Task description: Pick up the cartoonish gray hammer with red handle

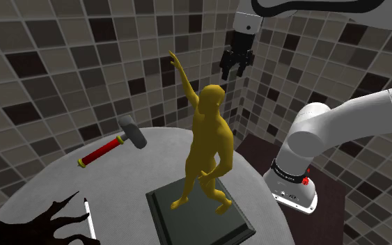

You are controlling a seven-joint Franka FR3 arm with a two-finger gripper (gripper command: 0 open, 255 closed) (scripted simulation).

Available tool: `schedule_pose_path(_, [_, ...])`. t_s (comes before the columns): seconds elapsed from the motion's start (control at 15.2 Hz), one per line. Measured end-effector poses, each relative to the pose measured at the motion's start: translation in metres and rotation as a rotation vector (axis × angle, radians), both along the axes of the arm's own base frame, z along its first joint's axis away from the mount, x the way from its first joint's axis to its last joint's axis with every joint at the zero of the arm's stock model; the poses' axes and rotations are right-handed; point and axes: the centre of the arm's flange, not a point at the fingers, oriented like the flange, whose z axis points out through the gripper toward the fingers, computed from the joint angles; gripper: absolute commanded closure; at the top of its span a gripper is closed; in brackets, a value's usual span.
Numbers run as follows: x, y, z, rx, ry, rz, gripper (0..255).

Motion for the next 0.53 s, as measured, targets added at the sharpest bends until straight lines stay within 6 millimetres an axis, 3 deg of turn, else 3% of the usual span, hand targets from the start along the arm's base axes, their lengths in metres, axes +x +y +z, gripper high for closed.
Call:
schedule_pose_path(0.13, [0.003,0.007,0.001,-0.005,0.002,-0.001,0])
schedule_pose_path(0.53, [0.024,0.082,0.013,-0.064,0.023,-0.017,0])
